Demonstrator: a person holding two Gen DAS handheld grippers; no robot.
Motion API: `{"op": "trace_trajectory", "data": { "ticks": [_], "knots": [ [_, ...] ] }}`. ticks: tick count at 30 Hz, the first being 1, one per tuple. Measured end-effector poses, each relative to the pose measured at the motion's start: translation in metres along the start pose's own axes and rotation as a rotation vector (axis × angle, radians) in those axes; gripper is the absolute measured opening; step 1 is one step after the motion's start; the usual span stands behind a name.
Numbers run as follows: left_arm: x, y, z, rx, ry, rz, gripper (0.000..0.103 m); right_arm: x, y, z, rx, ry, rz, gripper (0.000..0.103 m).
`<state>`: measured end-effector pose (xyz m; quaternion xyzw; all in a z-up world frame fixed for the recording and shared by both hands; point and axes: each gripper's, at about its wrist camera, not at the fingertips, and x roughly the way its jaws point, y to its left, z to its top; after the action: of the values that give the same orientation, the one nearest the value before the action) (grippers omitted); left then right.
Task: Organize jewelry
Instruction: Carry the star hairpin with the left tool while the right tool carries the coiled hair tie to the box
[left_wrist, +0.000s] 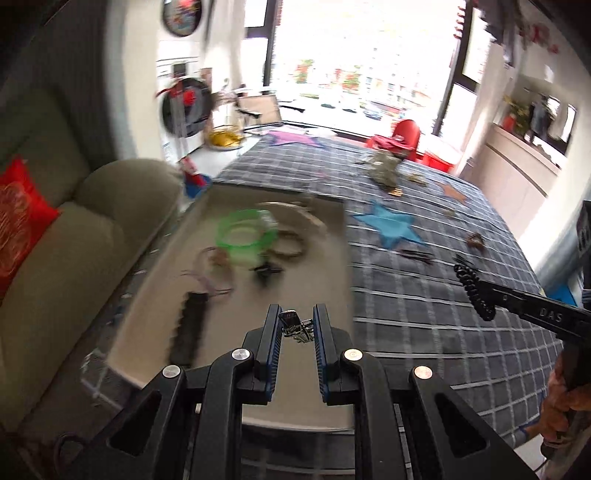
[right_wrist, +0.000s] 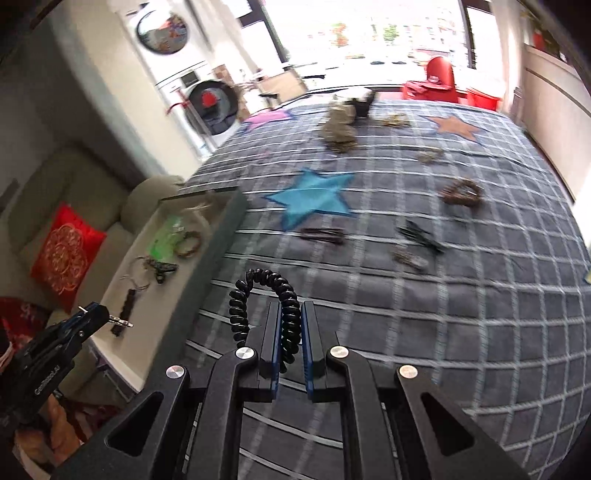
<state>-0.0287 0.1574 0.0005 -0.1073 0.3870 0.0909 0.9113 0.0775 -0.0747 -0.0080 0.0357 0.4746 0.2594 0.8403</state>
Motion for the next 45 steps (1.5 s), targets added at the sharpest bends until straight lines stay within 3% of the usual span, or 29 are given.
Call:
{"op": "trace_trajectory", "data": {
  "ticks": [10,28,45],
  "knots": [
    [0.017,0.033,-0.006,-0.063,0.032,0.056,0.019,0.022,0.064,0.016,-0.136,0.026,0.069,0.011],
    [0.043,0.037,-0.003,-0.066,0.073,0.041,0.019,0.048,0.089,0.028,-0.188,0.073,0.092,0.011],
    [0.07,0.039,0.007,-0.055,0.11,0.054,0.019,0.121,0.133,0.037,-0.331,0.24,0.074,0.011]
  ]
}}
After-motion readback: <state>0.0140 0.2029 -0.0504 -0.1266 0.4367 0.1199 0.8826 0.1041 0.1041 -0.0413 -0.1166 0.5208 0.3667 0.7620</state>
